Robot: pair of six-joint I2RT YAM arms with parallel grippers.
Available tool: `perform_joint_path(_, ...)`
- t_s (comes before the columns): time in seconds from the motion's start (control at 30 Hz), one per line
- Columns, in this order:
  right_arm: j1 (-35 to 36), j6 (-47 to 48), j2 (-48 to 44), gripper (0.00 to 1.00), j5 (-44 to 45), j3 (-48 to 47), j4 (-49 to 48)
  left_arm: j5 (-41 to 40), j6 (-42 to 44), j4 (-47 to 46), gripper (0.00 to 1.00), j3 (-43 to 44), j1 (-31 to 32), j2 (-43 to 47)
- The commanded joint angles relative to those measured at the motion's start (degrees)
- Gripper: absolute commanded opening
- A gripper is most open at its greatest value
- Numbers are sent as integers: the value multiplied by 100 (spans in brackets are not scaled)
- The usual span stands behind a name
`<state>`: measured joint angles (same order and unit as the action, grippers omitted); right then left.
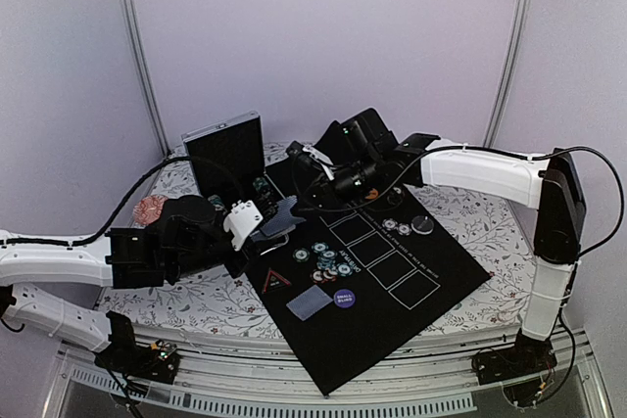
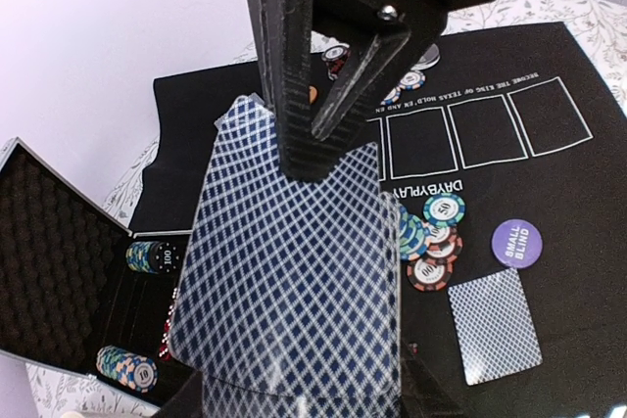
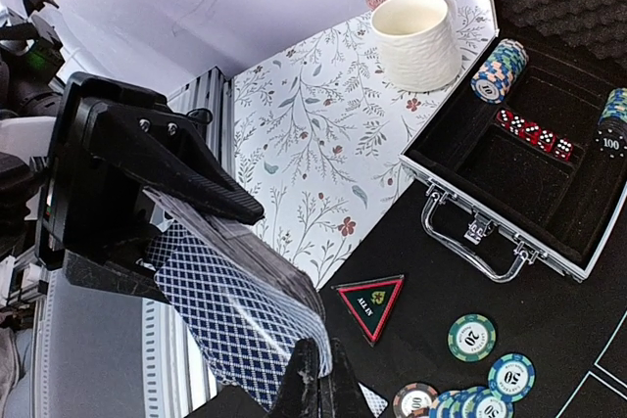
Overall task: Distribute texas hold em gaming equipment
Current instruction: Pick up the poker card from the face-down deck piles, then distribute the poker card in the small blind area.
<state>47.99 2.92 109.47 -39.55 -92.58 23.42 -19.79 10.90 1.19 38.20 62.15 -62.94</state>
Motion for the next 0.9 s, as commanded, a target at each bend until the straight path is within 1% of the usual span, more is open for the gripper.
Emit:
perform_joint_path(0.0, -36, 161, -283, 1, 260, -177, 318, 54, -19, -245, 42, 0, 52, 132)
perform_joint_path(0.2, -166, 247, -519, 1, 219, -147, 400, 48, -29, -218, 42, -14, 55, 124)
perform_joint_path(0.43, -467, 285, -921, 1, -355, -17, 435, 39, -60, -189, 42, -22, 60, 147)
perform_joint_path(0.7, -877, 187, -1418, 1, -649, 297, 463, -4, -61, -158, 42, -6, 60, 194)
perform_joint_path(0.8, -993, 194, -1300, 1, -166, 681, 733, -52, -84, -137, 42, -58, 58, 344)
perform_joint_path(0.87, -970, 225, -1012, 1, -288, 893, 966, -91, -79, -137, 42, -114, 56, 479)
